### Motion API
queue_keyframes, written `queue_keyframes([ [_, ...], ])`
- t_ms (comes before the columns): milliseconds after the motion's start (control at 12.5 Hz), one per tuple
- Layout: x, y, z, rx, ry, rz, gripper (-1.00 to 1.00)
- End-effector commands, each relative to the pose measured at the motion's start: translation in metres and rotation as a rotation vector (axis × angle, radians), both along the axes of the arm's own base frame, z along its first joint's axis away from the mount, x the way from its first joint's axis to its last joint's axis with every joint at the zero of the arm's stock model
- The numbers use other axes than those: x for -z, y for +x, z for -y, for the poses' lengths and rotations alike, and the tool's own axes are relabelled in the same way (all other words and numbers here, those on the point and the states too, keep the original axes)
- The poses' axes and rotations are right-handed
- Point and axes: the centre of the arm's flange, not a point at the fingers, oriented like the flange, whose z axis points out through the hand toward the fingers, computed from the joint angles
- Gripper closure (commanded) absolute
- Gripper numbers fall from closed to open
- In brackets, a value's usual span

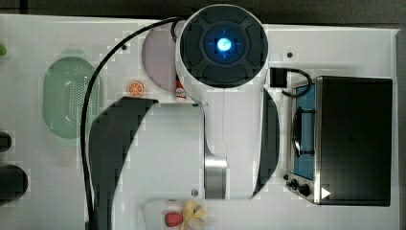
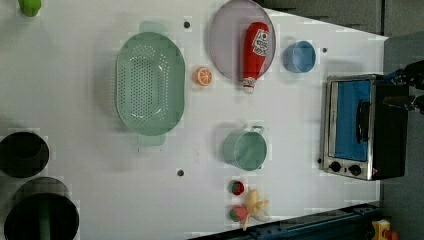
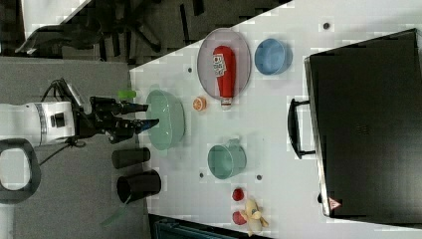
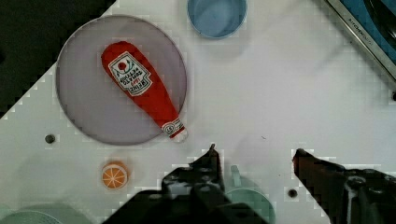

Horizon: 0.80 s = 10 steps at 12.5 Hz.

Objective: Flap open oven.

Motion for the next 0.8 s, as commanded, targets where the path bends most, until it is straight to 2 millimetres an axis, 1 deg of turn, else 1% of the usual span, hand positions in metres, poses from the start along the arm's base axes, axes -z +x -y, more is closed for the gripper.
queue_keyframes([
  [80,-0.0568,-0.0848,0.0446,0.185,0.041,-0.023,-0.58],
  [240,-0.0569,-0.0848,0.0445,0.185,0.041,-0.023,-0.99],
  [400,-0.0568,-0.0848,0.0435,0.183,0.041,-0.023,-1.0],
  [480,-0.0567,-0.0847,0.0431,0.182,0.041,-0.023,-0.9],
  [720,-0.0553,-0.0848,0.0444,0.184,0.041,-0.026,-0.14],
  [800,-0.0526,-0.0849,0.0469,0.188,0.041,-0.031,0.08],
])
